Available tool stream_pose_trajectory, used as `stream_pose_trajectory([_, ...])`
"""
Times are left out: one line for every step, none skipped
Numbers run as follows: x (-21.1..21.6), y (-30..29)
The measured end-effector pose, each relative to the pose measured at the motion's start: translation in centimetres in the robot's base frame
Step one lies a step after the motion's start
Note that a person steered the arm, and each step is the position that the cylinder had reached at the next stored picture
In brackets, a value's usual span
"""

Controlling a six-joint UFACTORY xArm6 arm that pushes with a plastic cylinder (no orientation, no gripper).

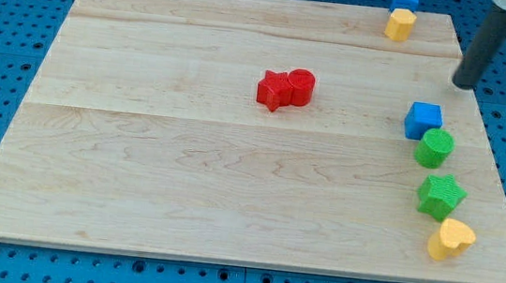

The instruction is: Push green circle closer to red circle

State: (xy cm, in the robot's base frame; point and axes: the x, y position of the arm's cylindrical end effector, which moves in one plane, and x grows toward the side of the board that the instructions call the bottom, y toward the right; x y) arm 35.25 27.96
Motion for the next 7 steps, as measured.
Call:
stream_pose_trajectory([5.6,0.2])
stream_pose_trajectory([10.3,1.3])
stream_pose_trajectory([11.3,-0.8])
stream_pose_trajectory([10.7,-7.4])
stream_pose_trajectory([9.8,-11.8])
stream_pose_trajectory([9.8,-15.1])
stream_pose_trajectory([10.6,-18.4])
